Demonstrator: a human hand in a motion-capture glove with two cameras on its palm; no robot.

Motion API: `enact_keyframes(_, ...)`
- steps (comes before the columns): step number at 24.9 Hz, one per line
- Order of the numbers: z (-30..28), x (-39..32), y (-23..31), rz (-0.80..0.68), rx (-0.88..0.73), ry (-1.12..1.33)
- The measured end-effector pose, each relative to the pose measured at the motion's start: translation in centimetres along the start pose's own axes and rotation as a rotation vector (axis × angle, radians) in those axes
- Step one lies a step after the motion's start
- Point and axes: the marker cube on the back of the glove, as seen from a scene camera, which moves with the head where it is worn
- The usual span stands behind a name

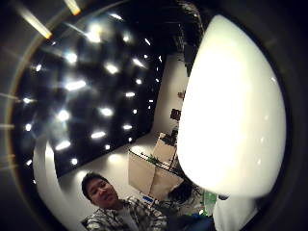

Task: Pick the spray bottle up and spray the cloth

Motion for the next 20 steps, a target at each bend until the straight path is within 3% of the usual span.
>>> enact_keyframes(9, 0.2, 0.7, 0.1, -0.022, -0.048, 0.02)
enact_keyframes(20, -0.7, 0.9, 1.8, 0.059, -0.12, 0.057)
